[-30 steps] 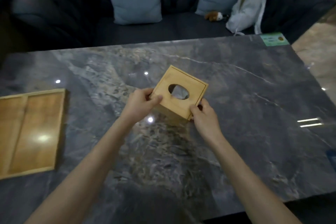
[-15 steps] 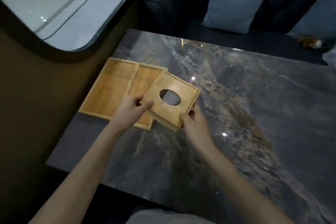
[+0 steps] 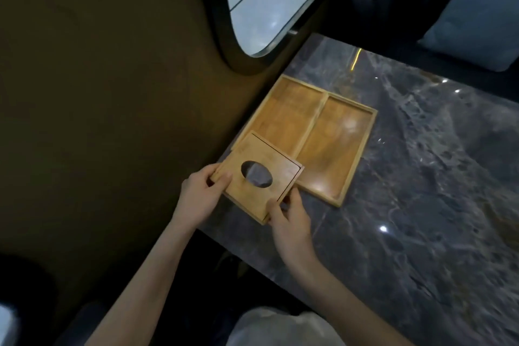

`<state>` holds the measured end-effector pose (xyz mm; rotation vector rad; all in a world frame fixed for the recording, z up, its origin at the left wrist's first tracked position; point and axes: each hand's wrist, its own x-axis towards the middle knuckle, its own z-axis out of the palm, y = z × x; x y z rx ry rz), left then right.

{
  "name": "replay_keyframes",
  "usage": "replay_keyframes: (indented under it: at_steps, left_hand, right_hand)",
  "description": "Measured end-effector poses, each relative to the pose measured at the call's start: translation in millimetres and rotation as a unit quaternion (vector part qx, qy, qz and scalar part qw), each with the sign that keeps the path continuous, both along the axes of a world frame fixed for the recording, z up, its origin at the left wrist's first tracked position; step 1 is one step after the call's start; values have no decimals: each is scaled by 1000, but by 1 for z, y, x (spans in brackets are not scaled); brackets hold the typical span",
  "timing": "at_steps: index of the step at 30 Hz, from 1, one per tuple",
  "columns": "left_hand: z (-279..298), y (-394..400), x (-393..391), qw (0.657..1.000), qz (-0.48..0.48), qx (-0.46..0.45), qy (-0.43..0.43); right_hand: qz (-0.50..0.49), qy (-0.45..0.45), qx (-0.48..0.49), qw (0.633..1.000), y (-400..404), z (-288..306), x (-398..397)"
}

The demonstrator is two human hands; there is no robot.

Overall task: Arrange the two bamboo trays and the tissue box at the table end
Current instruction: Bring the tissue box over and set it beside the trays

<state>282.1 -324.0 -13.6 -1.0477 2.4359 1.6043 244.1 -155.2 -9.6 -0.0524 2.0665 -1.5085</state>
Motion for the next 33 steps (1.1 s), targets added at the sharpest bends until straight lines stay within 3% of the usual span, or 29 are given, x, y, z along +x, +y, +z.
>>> replay_keyframes:
  at_steps: [7, 18, 26, 31, 33]
  left_hand:
    - [-30, -28, 27, 998, 65, 10, -13]
    - [-48, -45, 27, 995, 76, 50, -32]
    - [-52, -42, 19, 992, 109, 49, -32]
    - [-48, -27, 20, 970, 237, 50, -32]
    - [-46, -22, 23, 938, 321, 126, -40]
  right_hand:
    - [35, -18, 27, 999, -36, -15, 21]
    - [32, -57, 76, 995, -60, -28, 28]
    - [32, -30, 69, 997, -63, -31, 20]
    - [18, -54, 44, 997, -55, -45, 8]
    - [-10, -69, 37, 997, -49, -50, 0]
